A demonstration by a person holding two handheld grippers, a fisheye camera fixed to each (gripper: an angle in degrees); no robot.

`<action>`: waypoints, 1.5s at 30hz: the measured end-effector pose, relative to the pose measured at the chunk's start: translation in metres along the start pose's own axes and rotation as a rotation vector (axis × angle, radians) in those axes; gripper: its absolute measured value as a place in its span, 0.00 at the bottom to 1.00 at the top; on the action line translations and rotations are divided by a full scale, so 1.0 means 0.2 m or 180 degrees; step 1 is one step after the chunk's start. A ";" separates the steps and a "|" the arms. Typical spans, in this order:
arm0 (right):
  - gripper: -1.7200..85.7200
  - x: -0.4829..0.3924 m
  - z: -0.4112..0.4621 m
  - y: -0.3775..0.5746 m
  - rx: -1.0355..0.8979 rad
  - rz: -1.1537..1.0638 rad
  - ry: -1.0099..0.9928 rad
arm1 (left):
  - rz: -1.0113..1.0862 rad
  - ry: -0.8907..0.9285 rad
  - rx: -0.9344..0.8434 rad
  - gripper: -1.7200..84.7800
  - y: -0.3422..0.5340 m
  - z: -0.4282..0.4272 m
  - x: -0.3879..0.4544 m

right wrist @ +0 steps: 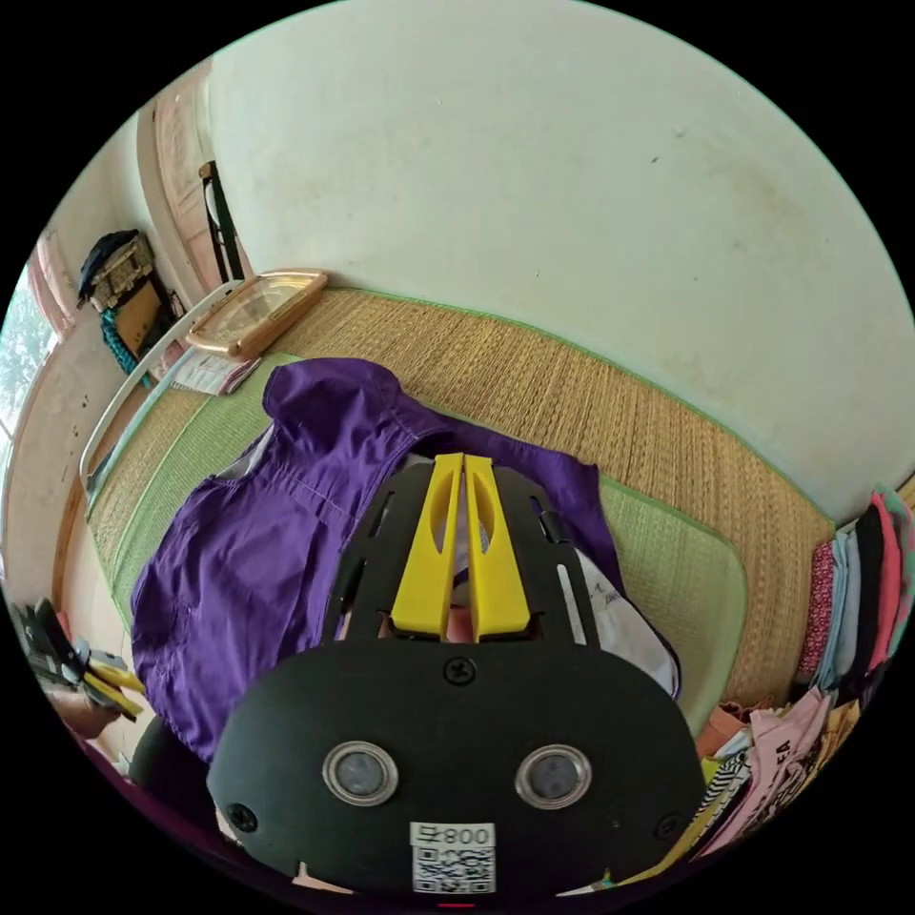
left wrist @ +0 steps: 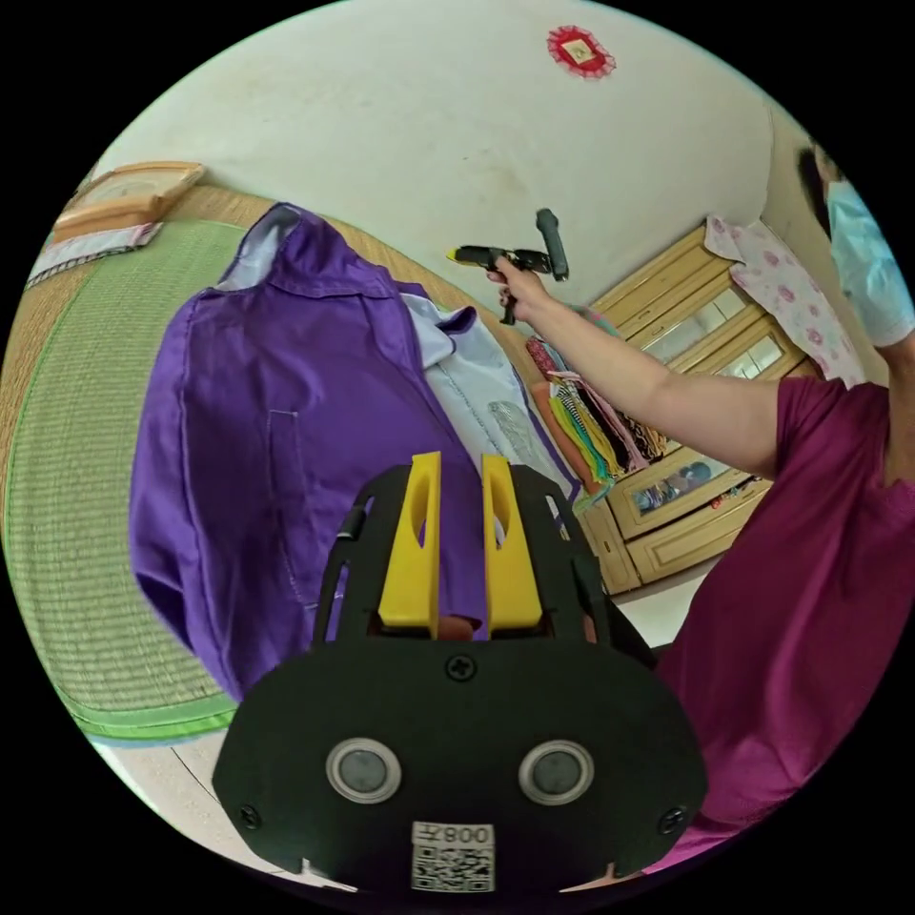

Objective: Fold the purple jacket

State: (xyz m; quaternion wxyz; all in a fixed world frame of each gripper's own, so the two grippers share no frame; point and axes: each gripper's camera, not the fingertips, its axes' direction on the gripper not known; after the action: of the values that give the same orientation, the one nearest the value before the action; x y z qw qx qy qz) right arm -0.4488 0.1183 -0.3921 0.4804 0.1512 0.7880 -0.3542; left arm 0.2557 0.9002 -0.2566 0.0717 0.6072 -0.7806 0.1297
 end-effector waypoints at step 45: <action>0.02 -0.12 1.19 0.34 -0.0350 0.0247 0.0920 | 0.0055 -0.1122 0.0171 0.03 -1.65 1.14 -1.16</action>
State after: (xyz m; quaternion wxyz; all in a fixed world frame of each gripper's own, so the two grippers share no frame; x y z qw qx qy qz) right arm -0.2428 0.0017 -0.4678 0.3829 0.2045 0.8607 -0.2662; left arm 0.6429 0.9753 -0.4990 -0.0837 0.6155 -0.7825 0.0426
